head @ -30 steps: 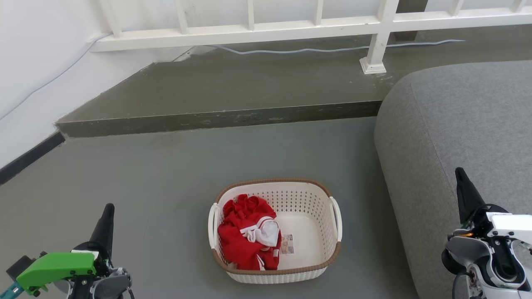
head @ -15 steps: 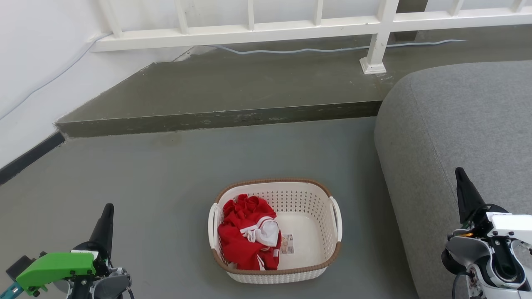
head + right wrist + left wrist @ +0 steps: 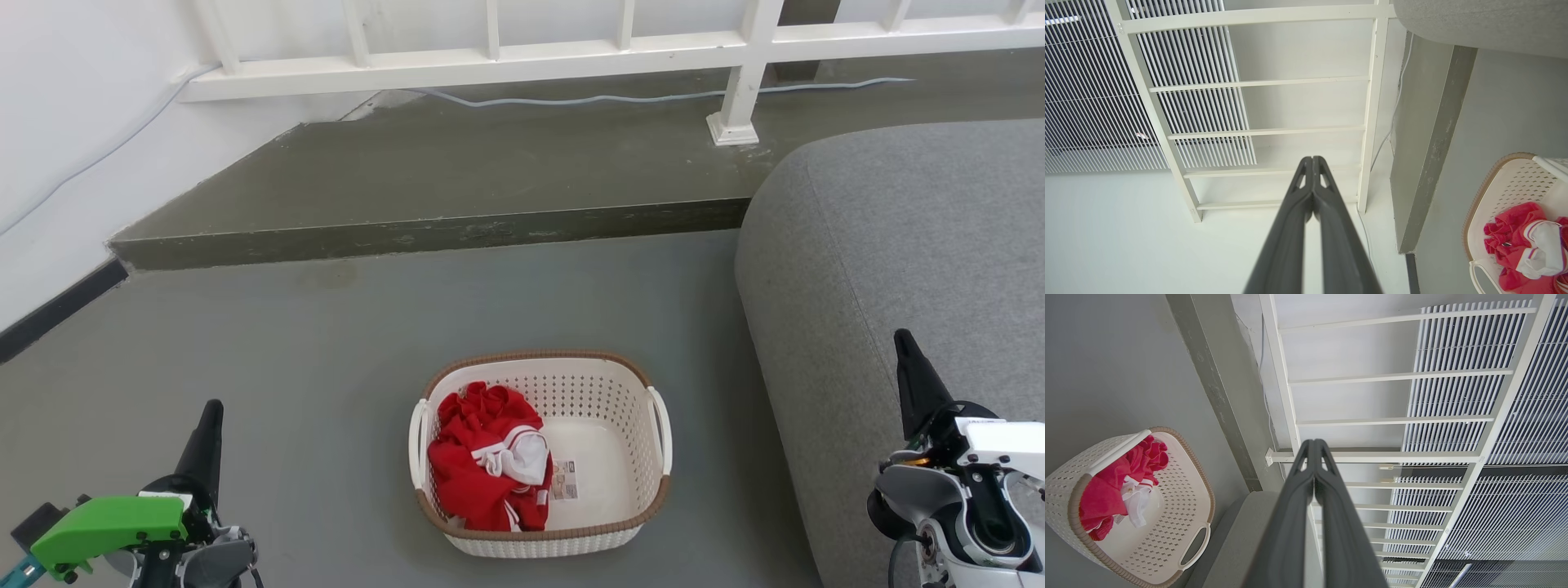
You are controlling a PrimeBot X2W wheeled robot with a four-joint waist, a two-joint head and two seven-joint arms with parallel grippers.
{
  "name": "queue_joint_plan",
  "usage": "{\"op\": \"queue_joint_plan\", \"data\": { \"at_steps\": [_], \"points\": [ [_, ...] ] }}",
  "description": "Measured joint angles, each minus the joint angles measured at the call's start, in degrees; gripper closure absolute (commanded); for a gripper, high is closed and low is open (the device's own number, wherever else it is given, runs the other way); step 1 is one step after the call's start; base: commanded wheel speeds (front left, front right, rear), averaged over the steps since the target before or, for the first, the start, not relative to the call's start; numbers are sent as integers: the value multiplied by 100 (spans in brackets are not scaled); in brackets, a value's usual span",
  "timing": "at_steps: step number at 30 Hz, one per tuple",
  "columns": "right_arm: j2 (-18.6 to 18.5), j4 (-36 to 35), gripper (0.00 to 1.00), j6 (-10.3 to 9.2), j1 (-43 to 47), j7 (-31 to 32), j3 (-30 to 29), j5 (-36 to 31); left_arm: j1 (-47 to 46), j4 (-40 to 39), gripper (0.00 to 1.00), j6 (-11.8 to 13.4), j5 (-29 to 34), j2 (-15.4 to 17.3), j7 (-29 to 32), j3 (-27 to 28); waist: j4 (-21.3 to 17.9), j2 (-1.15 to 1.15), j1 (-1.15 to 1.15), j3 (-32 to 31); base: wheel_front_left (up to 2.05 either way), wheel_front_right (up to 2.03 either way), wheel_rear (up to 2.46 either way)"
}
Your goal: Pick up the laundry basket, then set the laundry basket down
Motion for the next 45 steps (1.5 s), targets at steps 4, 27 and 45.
{"op": "queue_joint_plan", "data": {
  "at_steps": [4,27,45],
  "points": [
    [0,0,100,0,0,0,0,0,0,-1,100,-1,1,0,0,3,0,0,0,0,0,0,0],
    [0,-1,100,0,0,0,0,0,0,-7,100,-1,9,-5,2,26,0,0,0,0,0,0,0],
    [0,-2,100,0,0,0,0,0,0,-10,100,-1,11,-9,27,37,0,0,0,1,0,0,0]
  ]
}}
